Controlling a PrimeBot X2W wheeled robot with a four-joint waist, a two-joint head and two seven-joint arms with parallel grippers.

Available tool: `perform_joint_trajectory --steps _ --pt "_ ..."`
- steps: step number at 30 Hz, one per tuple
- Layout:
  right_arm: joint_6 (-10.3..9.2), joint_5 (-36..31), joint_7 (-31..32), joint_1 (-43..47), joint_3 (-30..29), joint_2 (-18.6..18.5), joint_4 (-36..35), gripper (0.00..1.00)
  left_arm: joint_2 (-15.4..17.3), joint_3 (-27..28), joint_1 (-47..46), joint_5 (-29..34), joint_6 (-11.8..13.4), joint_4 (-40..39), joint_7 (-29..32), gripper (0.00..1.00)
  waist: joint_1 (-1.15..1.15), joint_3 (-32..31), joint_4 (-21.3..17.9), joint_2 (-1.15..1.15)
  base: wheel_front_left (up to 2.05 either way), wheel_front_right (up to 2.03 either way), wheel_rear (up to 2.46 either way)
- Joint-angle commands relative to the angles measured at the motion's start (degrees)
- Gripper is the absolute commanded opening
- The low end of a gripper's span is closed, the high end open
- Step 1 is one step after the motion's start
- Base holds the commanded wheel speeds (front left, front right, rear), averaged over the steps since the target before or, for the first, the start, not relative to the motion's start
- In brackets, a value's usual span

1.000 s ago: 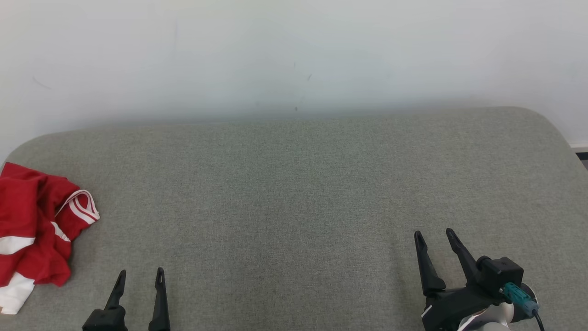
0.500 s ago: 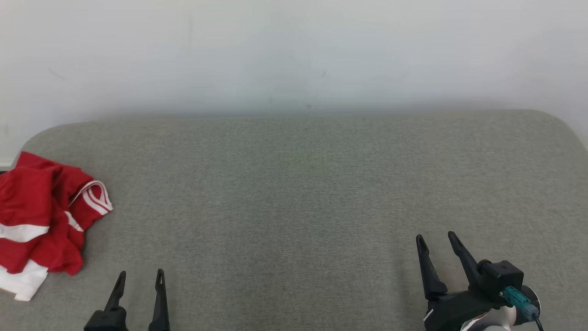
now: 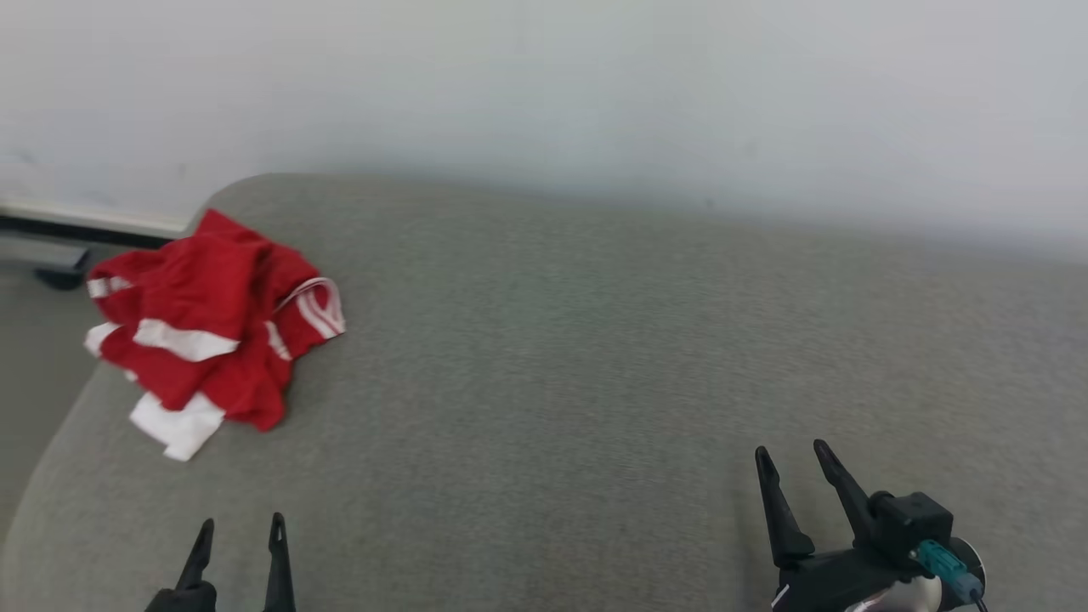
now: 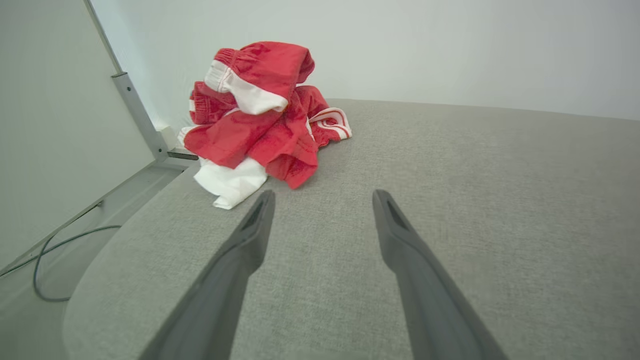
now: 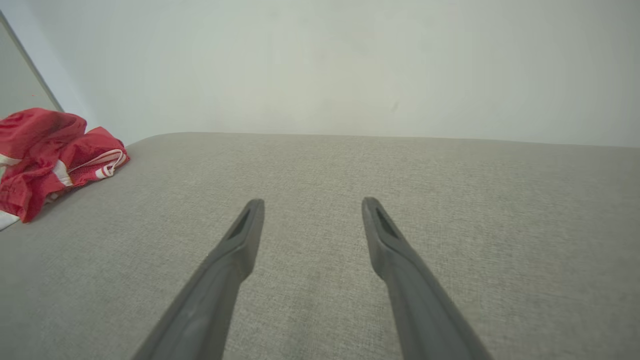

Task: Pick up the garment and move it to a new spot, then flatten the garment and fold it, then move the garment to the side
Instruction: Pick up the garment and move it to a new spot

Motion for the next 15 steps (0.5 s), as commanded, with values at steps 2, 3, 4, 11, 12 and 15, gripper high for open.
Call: perform_joint_trajectory --steps 2,3,4,11,12,15 --pt "0.19 -0.53 -0.01 0.35 0.15 0.30 0.07 1.00 0.46 0.70 1.06 0.08 0.20 -0.09 -0.20 1.00 0.00 -0.09 8.67 0.00 0.00 0.00 0.00" --pt "0.19 -0.59 -0.02 0.11 0.51 0.43 0.09 1.00 0.59 1.12 1.36 -0.04 0.33 -0.13 -0.20 1.00 0.00 -0.03 9.82 0.00 0.00 0.00 0.00" --pt "0.19 -0.60 -0.02 -0.14 0.42 0.51 0.06 1.00 0.65 1.26 1.56 -0.06 0.38 -0.15 -0.19 1.00 0.00 0.11 11.04 0.00 0.00 0.00 0.00" --pt "0.19 -0.62 -0.02 -1.85 2.36 0.75 -0.19 1.00 0.58 4.46 2.61 -1.27 1.34 -0.87 -0.19 1.00 0.00 1.43 17.00 0.00 0.00 0.00 0.00" --pt "0.19 -0.71 -0.02 -2.30 2.89 0.74 -0.08 1.00 0.53 5.01 2.73 -1.41 1.57 -1.20 -0.19 1.00 0.00 1.81 17.27 0.00 0.00 0.00 0.00" --pt "0.19 -0.32 -0.02 -3.87 4.47 0.16 0.74 1.00 0.11 6.20 3.42 -2.08 2.17 -2.59 -0.19 1.00 0.00 2.83 17.89 0.00 0.00 0.00 0.00"
